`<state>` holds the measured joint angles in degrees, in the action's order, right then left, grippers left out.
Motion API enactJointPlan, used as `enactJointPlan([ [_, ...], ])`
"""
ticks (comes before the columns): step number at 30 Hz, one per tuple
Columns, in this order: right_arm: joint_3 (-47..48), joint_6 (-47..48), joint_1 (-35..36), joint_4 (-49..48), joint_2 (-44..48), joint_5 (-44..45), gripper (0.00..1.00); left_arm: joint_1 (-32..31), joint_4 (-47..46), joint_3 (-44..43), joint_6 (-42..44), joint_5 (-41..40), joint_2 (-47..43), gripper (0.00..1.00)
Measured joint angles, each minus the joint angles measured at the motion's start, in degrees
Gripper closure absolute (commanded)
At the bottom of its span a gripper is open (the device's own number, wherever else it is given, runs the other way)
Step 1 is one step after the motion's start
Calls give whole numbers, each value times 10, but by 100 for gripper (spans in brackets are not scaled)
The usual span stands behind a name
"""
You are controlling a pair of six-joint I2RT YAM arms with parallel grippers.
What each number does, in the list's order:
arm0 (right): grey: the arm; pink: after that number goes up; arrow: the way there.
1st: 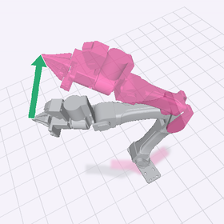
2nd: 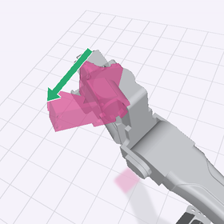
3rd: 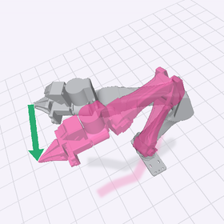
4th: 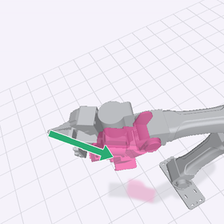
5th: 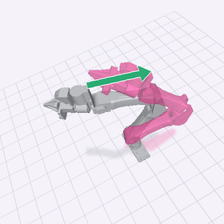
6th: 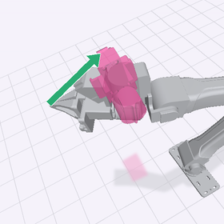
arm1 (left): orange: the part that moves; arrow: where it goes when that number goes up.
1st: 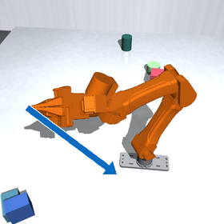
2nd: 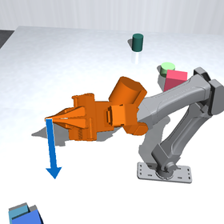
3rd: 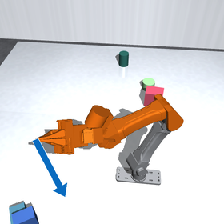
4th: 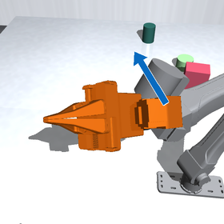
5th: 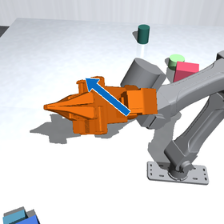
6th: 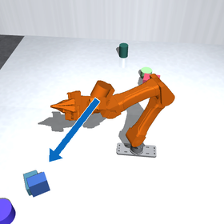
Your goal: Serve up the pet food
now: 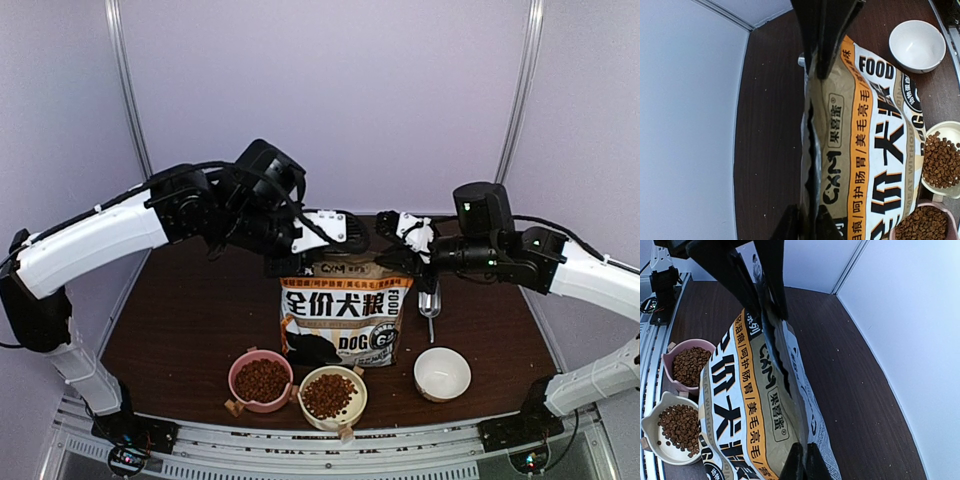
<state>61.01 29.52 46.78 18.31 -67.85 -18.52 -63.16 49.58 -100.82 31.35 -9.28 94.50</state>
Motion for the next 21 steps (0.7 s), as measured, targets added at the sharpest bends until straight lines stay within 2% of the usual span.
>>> enactJointPlan([
  [4, -7, -4, 2, -10, 4, 6, 100, 0, -9, 25, 0, -14, -27, 83],
  [7, -7, -8, 2, -10, 4, 7, 100, 1, -21, 47, 0, -26, -41, 72],
  [10, -7, -10, 2, -10, 4, 8, 100, 5, -27, 67, -1, -34, -49, 67],
  [12, -7, -11, 2, -10, 4, 8, 100, 7, -33, 80, -2, -40, -54, 71],
  [16, -7, -15, 2, -10, 4, 8, 100, 10, -47, 110, -2, -53, -67, 91],
  [18, -7, -16, 2, -10, 4, 8, 100, 10, -61, 117, 1, -57, -72, 98],
  [21, -7, -18, 2, -10, 4, 8, 100, 11, -78, 134, 4, -56, -82, 100],
])
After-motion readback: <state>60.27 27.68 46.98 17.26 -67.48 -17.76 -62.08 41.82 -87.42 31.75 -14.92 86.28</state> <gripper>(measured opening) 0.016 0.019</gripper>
